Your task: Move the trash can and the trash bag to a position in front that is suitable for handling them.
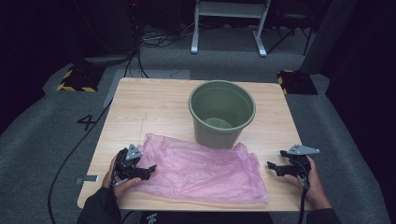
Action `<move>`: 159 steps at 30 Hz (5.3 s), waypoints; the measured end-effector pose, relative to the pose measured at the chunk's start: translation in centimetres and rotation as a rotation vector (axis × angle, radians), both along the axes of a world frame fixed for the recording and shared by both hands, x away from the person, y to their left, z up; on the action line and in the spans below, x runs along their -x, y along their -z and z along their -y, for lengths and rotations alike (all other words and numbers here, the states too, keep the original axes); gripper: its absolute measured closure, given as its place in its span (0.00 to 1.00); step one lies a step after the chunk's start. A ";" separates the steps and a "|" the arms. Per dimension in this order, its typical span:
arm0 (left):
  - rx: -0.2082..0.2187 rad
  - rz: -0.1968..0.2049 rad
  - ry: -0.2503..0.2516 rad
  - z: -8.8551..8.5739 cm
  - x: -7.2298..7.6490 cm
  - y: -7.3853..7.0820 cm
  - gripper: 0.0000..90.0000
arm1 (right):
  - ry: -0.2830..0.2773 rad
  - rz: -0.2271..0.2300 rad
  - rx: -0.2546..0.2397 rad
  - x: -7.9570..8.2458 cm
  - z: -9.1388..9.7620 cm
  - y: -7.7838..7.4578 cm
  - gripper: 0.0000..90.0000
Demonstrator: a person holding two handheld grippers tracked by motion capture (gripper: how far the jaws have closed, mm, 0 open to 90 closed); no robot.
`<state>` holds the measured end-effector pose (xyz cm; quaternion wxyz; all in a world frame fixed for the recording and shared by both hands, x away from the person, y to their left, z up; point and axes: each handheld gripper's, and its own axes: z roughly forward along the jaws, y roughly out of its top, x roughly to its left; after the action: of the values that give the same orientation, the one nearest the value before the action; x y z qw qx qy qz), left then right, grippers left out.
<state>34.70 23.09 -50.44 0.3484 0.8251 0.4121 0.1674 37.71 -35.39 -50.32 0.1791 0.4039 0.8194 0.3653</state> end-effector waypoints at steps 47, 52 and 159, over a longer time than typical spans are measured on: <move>-0.007 0.004 0.011 0.0 -0.1 0.0 0.15 | -0.238 0.289 -0.137 0.2 -8.0 -8.9 0.28; -0.007 0.004 0.010 0.0 -0.1 0.0 0.15 | -0.240 0.285 -0.151 -0.6 -9.4 -9.0 0.27; -0.005 0.003 0.053 5.7 -2.3 -0.1 0.16 | -0.052 -0.036 0.044 -3.5 -2.6 -0.7 0.29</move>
<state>37.02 17.42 -50.38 0.3513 0.8362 0.3892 0.1607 41.18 -32.76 -49.64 0.1635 0.3849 0.8406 0.3443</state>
